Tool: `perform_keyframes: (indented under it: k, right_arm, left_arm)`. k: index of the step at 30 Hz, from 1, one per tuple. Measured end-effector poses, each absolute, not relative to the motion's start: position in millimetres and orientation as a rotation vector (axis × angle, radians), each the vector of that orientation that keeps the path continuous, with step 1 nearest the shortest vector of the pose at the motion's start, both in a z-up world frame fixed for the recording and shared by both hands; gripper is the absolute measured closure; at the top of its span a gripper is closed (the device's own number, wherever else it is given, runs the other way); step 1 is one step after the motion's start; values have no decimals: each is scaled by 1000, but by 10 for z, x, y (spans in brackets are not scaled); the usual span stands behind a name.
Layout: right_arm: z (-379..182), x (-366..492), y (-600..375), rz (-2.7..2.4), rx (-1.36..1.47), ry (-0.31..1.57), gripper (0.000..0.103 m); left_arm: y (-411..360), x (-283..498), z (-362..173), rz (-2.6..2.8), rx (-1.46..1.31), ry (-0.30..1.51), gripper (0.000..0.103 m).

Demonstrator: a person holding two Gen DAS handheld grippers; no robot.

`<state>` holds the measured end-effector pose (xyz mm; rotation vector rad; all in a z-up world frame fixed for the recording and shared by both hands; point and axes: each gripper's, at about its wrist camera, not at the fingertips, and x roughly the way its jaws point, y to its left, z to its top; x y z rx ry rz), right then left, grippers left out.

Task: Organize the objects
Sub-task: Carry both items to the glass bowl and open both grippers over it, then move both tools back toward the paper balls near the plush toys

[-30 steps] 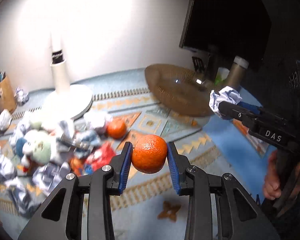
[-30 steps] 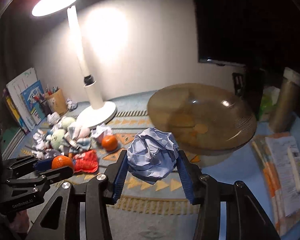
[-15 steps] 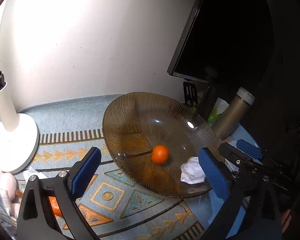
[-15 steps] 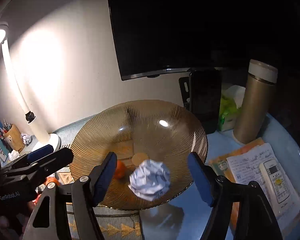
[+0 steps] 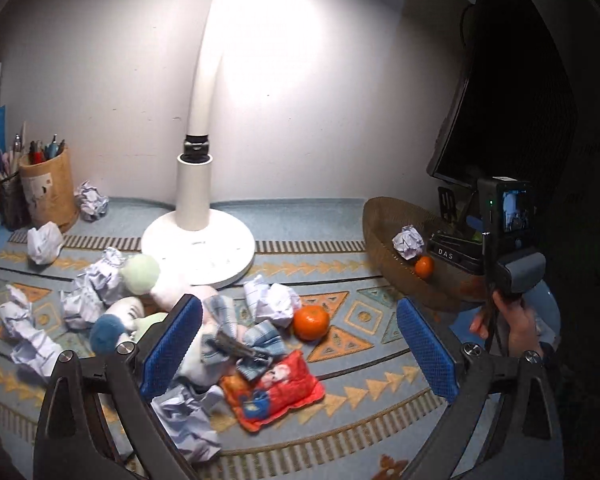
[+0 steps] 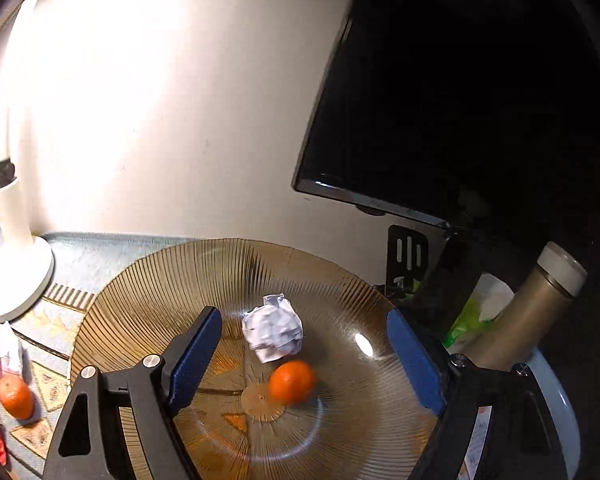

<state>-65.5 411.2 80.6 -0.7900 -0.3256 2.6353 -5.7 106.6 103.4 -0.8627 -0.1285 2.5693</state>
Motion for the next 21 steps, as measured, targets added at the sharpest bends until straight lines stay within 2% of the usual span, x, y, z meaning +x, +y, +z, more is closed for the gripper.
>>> perform_keyframes:
  k: [6, 10, 12, 16, 21]
  right_arm:
    - [664, -833, 3843, 2581, -880, -482, 20]
    - [708, -561, 3682, 2656, -995, -324, 20]
    - [667, -473, 3577, 2664, -1028, -318, 20]
    - [687, -443, 3428, 2655, -980, -379, 20]
    - [1279, 71, 3025, 2745, -712, -387, 20]
  left_arm:
    - [581, 36, 853, 2638, -912, -152, 5]
    - [327, 234, 793, 2663, -889, -175, 5]
    - [189, 328, 776, 2684, -893, -192, 5]
    - [-134, 518, 791, 2731, -896, -234, 5]
    - [-489, 803, 860, 2815, -862, -201, 5]
